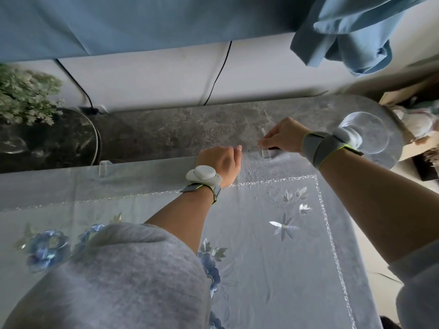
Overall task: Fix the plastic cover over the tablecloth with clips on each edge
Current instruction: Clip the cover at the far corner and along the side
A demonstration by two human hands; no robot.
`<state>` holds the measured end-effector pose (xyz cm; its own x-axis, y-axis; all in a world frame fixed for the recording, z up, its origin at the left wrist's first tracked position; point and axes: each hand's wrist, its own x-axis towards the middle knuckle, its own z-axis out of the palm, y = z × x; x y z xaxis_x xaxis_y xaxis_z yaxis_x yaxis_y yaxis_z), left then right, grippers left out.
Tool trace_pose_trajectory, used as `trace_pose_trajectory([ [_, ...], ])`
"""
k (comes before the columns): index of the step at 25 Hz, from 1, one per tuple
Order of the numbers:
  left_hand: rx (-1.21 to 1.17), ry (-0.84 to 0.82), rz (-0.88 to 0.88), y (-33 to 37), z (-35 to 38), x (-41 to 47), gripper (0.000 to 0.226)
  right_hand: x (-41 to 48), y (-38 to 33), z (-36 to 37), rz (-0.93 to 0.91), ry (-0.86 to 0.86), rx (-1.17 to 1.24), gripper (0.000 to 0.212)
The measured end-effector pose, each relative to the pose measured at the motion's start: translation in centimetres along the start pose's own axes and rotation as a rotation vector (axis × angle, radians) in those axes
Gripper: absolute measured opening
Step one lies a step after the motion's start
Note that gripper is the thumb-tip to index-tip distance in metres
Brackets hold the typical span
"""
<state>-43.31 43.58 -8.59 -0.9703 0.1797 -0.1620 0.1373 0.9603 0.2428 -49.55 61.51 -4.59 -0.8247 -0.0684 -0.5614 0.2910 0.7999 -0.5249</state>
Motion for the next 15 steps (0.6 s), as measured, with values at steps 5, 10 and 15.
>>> trace_pose_trajectory([
  [5, 0.002, 0.004, -0.007, -0.01, 0.00, -0.05, 0.055, -0.25, -0.09, 0.31, -0.025, -0.054, -0.064, 0.020],
  [10, -0.001, 0.016, -0.024, 0.08, 0.13, 0.06, 0.053, 0.26, 0.12, -0.22, -0.047, -0.059, -0.087, 0.025],
  [15, -0.016, 0.008, -0.006, -0.14, 0.24, 0.15, 0.053, 0.50, 0.16, -0.24, -0.042, -0.088, -0.105, 0.024],
])
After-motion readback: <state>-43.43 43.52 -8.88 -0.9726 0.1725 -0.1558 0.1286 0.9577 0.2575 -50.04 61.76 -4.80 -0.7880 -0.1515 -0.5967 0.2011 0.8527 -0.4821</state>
